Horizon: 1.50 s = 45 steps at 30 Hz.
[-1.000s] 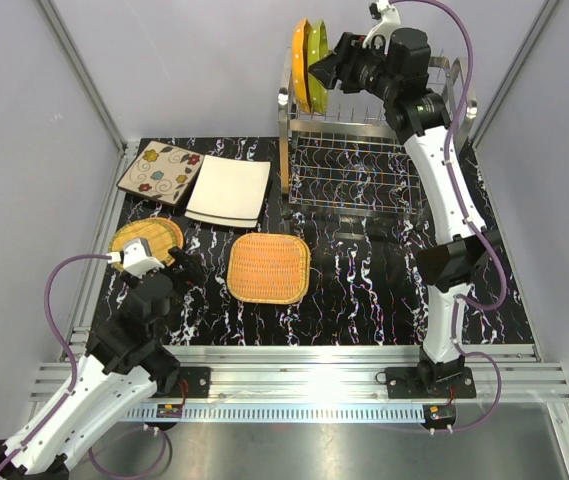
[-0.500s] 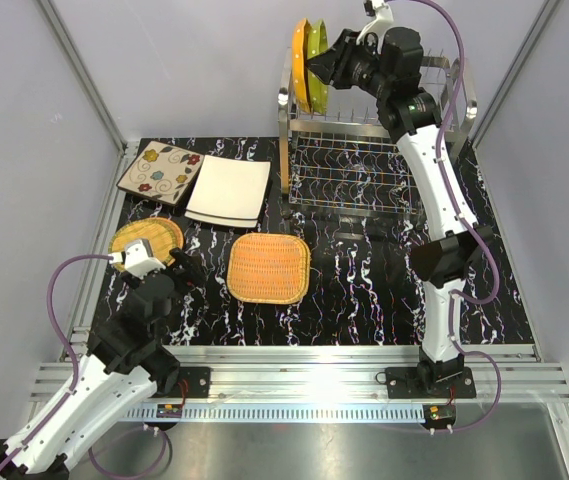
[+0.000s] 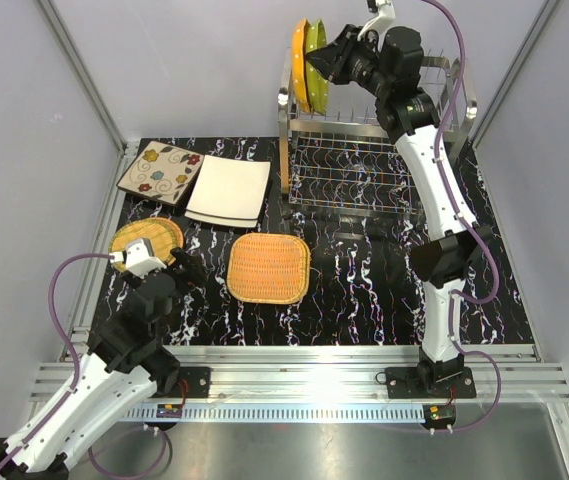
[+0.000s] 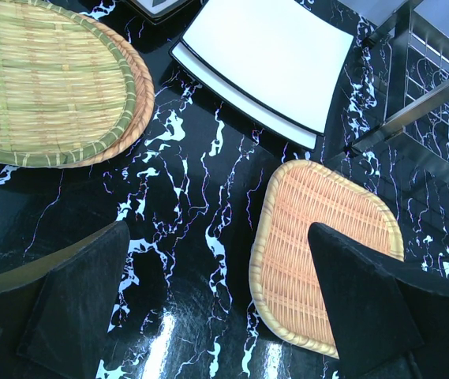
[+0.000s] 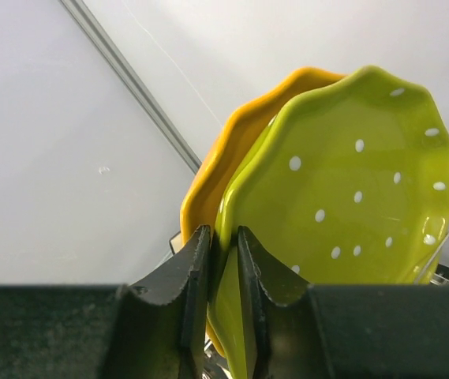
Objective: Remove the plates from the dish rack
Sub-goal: Grab a plate with the right arm
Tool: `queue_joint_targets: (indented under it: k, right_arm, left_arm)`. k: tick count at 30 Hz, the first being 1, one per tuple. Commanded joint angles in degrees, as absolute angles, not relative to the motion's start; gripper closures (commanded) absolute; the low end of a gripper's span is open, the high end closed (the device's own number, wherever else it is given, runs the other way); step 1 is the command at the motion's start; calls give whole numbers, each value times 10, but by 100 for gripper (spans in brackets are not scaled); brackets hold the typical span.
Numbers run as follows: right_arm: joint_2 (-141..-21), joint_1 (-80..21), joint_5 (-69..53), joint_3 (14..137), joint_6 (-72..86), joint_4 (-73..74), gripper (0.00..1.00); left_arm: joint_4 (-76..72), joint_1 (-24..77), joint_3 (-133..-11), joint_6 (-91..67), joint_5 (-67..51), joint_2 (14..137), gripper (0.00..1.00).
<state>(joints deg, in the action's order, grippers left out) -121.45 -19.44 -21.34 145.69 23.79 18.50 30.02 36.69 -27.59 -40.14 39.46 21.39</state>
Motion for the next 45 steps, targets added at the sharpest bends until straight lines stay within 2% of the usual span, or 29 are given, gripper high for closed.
queue_joint_targets:
  k: [1,23,45]
  right_arm:
    - [-1173,-199,-187,1451,270,70,100]
    - [-1190,-193,-172,1513,332,-16,100]
    - [-1177,-170,-178,1533,376,-33,100]
  left_arm:
    - [275,367,-284,-405,407,212,1]
    - [289,367,-294,-417,400,204,1]
    - [272,367,-300,-412,388,209,1]
